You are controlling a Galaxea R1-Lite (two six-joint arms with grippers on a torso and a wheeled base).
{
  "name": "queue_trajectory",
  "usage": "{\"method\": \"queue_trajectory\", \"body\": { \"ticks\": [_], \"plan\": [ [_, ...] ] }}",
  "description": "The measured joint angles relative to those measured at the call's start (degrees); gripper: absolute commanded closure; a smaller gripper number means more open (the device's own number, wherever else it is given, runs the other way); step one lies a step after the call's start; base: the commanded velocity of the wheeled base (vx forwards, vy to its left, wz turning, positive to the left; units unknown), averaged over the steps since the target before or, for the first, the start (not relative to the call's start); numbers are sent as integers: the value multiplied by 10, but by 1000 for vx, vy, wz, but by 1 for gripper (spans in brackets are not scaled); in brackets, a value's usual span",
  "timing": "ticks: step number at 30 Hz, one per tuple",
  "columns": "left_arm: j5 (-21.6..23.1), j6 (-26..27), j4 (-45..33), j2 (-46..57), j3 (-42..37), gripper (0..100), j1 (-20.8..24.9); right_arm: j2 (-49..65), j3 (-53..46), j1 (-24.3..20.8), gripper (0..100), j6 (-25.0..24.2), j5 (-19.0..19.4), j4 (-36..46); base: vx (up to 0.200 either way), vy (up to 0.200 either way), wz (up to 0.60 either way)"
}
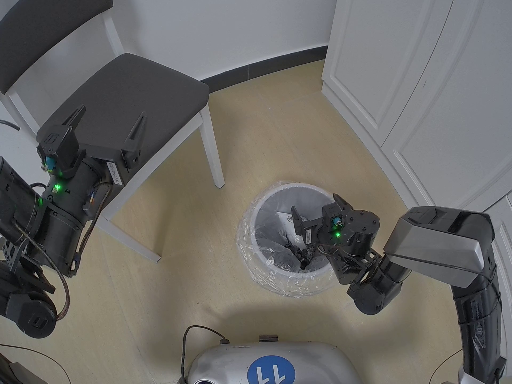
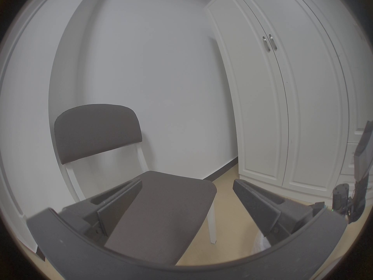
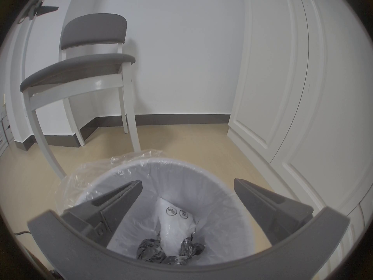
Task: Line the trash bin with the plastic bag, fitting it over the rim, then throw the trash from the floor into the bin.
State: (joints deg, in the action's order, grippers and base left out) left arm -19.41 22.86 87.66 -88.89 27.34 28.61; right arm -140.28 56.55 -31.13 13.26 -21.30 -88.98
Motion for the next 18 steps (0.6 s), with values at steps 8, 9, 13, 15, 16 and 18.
{"method": "queue_trajectory", "body": {
  "ticks": [8, 9, 13, 15, 16, 18],
  "plan": [
    [0, -3, 0, -7, 2, 0, 0, 68, -65, 39, 0, 31, -11, 0, 0, 0, 0],
    [-1, -5, 0, -9, 4, 0, 1, 77, -74, 51, 0, 40, -11, 0, 0, 0, 0],
    [0, -17, 0, -30, 6, 0, 7, 109, -110, 91, 0, 65, -9, 0, 0, 0, 0],
    [0, -29, 0, -43, 5, 0, 18, 122, -119, 110, 0, 70, -8, 0, 0, 0, 0],
    [0, -36, 0, -50, 4, 0, 25, 127, -122, 117, 0, 71, -7, 0, 0, 0, 0],
    [0, -57, 0, -73, 2, 0, 47, 136, -124, 132, 0, 72, -2, 0, 0, 0, 0]
  ]
}}
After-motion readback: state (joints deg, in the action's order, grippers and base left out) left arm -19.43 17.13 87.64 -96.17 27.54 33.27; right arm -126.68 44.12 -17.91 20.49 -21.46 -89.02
